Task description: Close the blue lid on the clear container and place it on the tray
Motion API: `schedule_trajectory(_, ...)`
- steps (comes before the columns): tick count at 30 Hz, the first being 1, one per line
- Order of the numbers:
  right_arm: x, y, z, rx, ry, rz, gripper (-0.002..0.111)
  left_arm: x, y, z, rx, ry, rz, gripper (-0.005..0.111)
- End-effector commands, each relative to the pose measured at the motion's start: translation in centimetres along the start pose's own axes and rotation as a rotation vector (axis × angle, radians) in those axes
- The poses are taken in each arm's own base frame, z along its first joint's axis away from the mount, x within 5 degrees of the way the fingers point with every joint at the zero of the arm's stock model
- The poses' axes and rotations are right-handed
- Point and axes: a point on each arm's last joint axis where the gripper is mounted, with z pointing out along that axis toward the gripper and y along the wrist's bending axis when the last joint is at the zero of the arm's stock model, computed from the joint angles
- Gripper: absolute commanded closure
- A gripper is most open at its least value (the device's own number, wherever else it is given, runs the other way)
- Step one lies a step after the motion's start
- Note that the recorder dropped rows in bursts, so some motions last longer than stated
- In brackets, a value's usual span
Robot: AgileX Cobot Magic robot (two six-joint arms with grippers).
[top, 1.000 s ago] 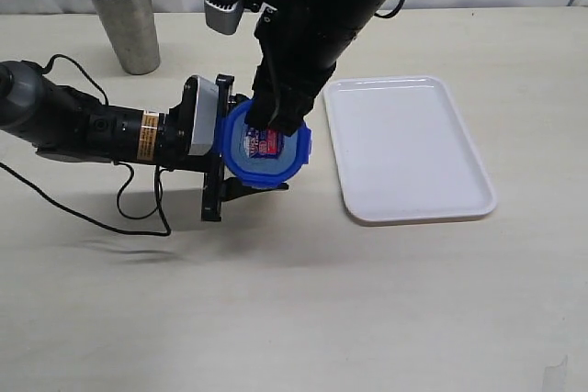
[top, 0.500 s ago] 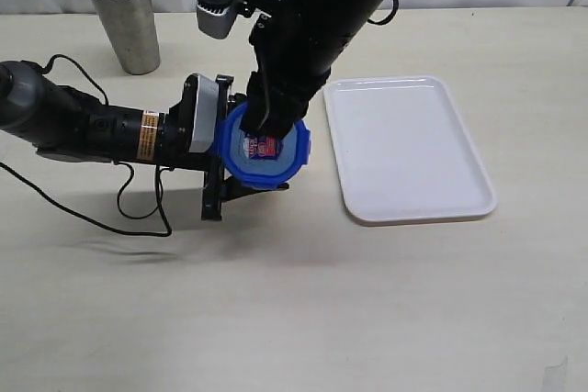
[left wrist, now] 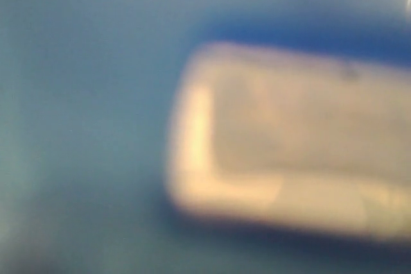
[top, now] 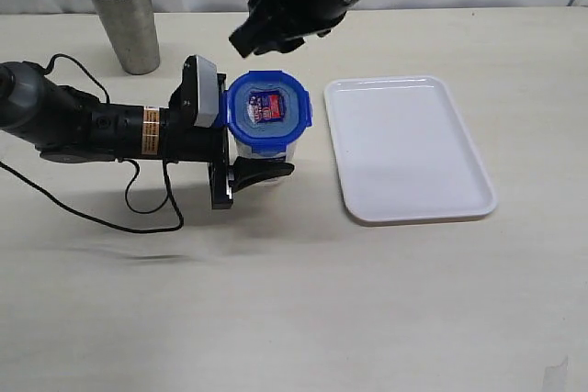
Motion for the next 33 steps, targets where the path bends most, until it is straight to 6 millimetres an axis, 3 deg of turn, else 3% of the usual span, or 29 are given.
schedule_trajectory(1, 0.5, -1.3, -1.1, 0.012, 0.027, 0.205, 0.066, -0.2, -0.3, 0.2, 0.011, -0.011, -0.025, 0.107)
schedule_trajectory(9, 3.0, -2.7, -0.9, -0.092, 0.198, 0.322, 0.066, -0.2, -0.2, 0.2, 0.007, -0.012, -0.027, 0.107)
schedule_trajectory(14, 4.5, -2.4, -0.1, -0.117, 0.259, 0.345, 0.066, -0.1, -0.2, 0.2, 0.007, -0.009, -0.027, 0.107)
schedule_trajectory(26, 5.1, -1.9, 1.7, -0.183, 0.176, 0.367, 0.066, -0.1, -0.2, 0.2, 0.007, -0.009, -0.027, 0.107)
schedule_trajectory(33, 6.3, -1.3, 4.0, -0.273, 0.223, 0.388, 0.066, -0.2, -0.2, 0.2, 0.003, -0.01, -0.028, 0.107)
